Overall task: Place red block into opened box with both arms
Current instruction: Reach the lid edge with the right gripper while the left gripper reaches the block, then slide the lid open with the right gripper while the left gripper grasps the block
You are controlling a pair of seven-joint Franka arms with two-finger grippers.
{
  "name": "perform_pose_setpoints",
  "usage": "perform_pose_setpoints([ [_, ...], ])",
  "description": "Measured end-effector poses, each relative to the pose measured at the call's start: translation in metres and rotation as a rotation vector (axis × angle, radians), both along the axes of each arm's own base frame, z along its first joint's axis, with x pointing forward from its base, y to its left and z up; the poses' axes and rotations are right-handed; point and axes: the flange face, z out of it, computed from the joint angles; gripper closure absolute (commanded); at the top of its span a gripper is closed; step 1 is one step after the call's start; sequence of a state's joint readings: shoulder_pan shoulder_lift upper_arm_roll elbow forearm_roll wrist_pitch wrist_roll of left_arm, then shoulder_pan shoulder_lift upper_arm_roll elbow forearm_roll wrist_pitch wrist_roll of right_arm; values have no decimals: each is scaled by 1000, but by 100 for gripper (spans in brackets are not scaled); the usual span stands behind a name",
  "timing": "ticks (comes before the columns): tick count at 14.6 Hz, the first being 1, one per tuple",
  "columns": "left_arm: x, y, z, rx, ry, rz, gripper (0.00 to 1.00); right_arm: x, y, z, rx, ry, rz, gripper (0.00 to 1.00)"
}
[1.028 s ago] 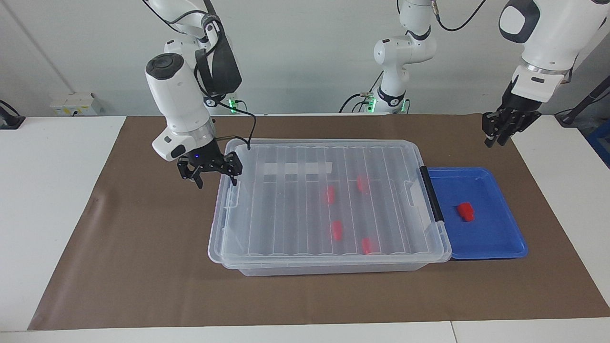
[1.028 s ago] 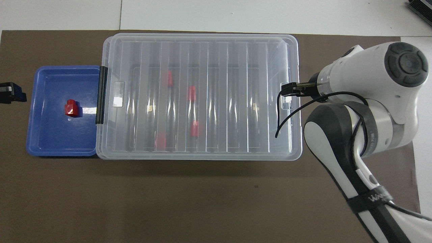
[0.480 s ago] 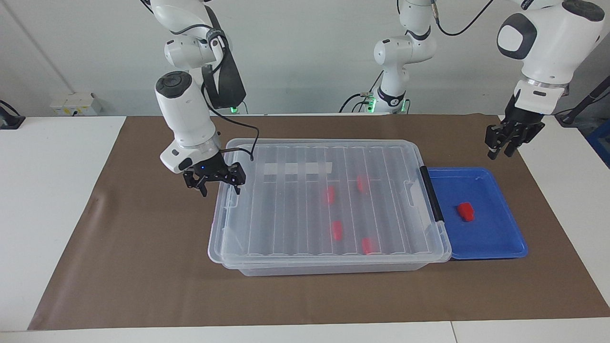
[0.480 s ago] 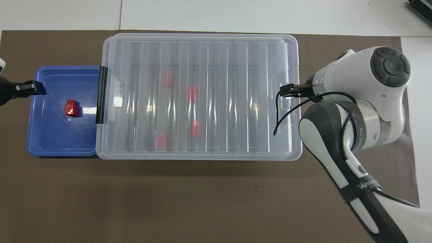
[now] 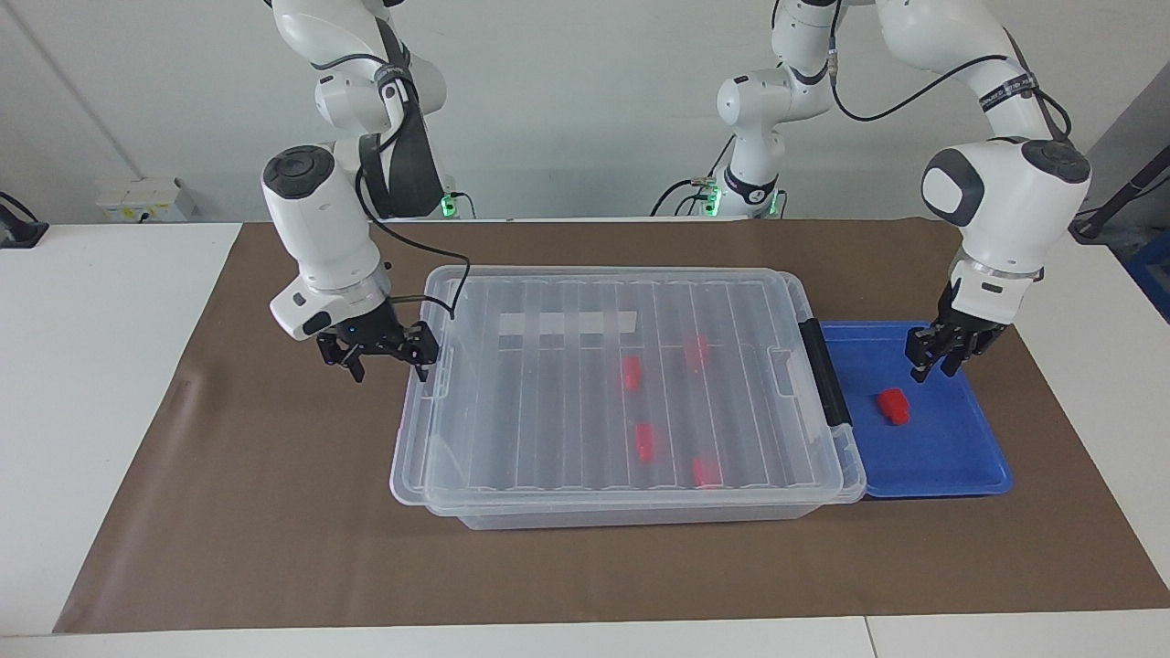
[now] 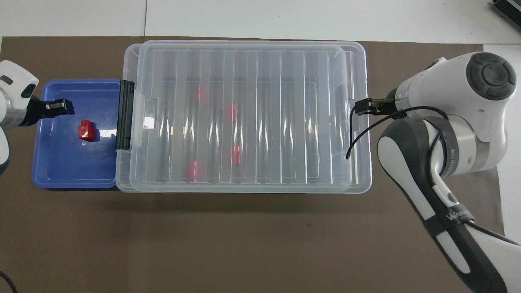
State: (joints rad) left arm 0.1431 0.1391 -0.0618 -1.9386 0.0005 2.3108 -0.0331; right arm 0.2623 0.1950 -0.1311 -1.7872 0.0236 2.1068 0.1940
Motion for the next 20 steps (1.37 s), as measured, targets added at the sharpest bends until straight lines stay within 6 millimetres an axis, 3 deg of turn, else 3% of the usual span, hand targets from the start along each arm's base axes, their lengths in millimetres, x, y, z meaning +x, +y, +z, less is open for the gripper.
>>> perform_pose_setpoints([
  [8,8,18,-80,-7,15,22,47,2,-57,1,-21,28,-5,0],
  [11,13,18,-101,-10,13,21,47,1,-74,2,-23,39,-12,0],
  [12,13,18,-105,-10,13,21,47,1,-76,2,-25,42,-14,0],
  [14,14,18,-109,-11,15,20,31,0,-80,3,-40,47,-14,0],
  [20,14,18,-110,-9,16,12,31,-4,-106,8,-61,62,-45,0],
])
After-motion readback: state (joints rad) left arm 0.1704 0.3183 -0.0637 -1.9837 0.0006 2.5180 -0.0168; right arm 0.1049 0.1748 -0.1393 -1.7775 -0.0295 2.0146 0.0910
